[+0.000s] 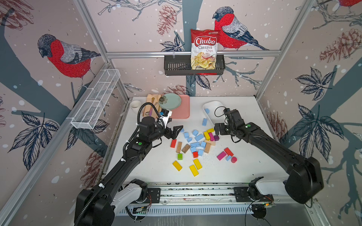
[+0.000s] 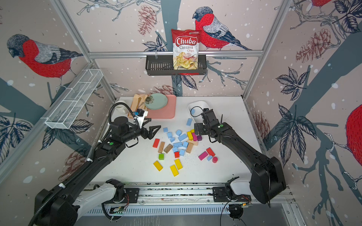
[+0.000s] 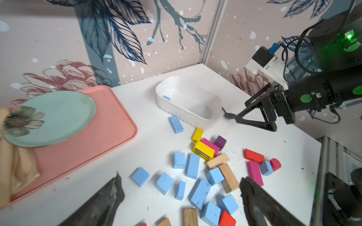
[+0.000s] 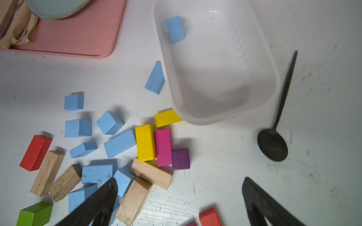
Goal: Pick out the blue building blocks
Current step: Pick up the building block from the center of the board.
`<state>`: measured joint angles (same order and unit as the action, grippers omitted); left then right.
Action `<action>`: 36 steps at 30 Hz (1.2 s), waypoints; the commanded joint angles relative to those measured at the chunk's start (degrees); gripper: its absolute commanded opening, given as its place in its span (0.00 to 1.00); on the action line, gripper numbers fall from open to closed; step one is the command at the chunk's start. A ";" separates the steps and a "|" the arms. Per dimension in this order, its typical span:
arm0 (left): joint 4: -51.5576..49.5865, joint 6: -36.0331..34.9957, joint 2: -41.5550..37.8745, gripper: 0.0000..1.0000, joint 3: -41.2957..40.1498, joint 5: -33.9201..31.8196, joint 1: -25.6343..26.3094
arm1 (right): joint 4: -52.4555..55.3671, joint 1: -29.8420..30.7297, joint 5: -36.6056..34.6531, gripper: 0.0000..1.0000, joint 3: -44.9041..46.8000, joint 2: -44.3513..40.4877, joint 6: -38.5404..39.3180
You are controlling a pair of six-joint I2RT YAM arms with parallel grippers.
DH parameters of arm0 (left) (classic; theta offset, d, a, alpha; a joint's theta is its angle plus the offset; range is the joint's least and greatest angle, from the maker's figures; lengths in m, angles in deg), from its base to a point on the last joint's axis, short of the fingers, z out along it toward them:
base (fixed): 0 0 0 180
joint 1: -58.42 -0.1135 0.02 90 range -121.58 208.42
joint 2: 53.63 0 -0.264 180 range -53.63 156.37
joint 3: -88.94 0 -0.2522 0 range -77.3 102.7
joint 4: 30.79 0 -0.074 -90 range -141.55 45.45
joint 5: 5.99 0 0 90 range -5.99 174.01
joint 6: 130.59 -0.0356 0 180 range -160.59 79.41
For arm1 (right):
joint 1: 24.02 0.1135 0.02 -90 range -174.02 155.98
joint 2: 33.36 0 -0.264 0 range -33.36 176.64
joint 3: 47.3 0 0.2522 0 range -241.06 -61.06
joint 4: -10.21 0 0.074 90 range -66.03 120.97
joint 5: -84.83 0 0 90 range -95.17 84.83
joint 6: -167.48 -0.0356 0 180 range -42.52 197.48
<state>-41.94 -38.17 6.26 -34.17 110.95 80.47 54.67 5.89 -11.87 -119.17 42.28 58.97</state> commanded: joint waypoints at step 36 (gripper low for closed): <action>-2.65 -3.09 1.64 0.96 -0.16 2.93 13.82 | 21.46 19.77 -11.54 0.61 14.01 -6.48 -65.61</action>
<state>-44.06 -40.42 8.10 -34.41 115.14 94.17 76.44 25.54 -23.06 -105.64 35.52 -4.50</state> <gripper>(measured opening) 0.961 0.617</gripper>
